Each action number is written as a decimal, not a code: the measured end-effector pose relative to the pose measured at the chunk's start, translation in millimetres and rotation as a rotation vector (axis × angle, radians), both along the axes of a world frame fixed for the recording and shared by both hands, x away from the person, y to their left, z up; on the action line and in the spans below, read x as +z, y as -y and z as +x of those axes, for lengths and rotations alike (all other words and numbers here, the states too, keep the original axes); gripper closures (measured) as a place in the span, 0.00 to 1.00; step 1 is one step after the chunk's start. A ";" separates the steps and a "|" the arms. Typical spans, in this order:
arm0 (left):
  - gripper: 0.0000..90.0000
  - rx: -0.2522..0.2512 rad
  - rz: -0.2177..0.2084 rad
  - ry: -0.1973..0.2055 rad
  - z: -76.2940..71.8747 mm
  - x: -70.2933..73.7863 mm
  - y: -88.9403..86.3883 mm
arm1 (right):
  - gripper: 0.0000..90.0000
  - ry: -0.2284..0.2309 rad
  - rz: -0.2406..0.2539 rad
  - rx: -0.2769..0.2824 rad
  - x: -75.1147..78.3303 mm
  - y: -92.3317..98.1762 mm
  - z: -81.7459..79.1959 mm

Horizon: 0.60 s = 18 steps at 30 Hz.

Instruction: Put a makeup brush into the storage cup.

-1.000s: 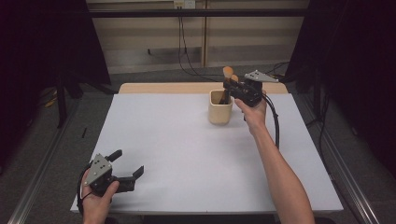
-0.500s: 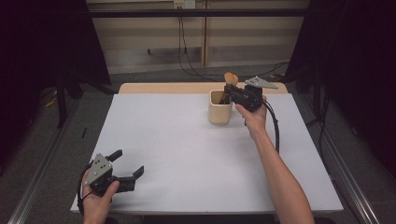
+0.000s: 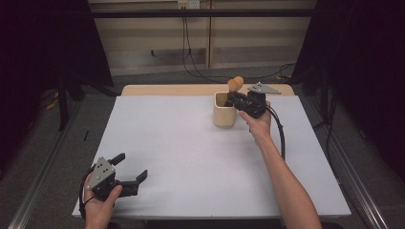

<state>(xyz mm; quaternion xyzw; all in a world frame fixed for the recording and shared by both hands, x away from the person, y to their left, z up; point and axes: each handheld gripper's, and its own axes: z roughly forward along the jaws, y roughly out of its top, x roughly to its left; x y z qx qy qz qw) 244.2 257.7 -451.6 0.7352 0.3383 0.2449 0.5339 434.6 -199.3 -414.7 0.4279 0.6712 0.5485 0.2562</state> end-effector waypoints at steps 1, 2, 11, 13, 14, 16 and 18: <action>0.03 0.001 0.000 -0.001 -0.1 0.0 0.1 | 0.82 -0.005 0.002 0.000 -0.9 -0.4 -0.3; 0.03 0.001 0.000 -0.001 -0.1 0.0 0.2 | 0.82 -0.006 0.002 0.000 -1.7 -0.4 -0.3; 0.03 0.001 0.000 0.001 -0.2 -0.1 0.1 | 0.69 -0.018 -0.001 -0.008 -2.6 1.2 -3.3; 0.03 0.002 -0.001 0.001 0.1 -0.2 0.0 | 0.66 -0.019 -0.002 -0.011 -3.9 3.3 -4.8; 0.03 0.001 0.001 -0.001 0.1 -0.2 -0.1 | 0.62 -0.024 0.001 -0.007 -4.4 4.7 -5.5; 0.03 0.003 0.001 0.000 0.0 -0.1 0.0 | 0.60 -0.029 0.009 -0.008 -4.5 6.7 -7.7; 0.03 0.002 0.002 -0.001 0.2 -0.3 0.2 | 0.58 -0.012 0.011 -0.002 -3.9 8.1 -10.9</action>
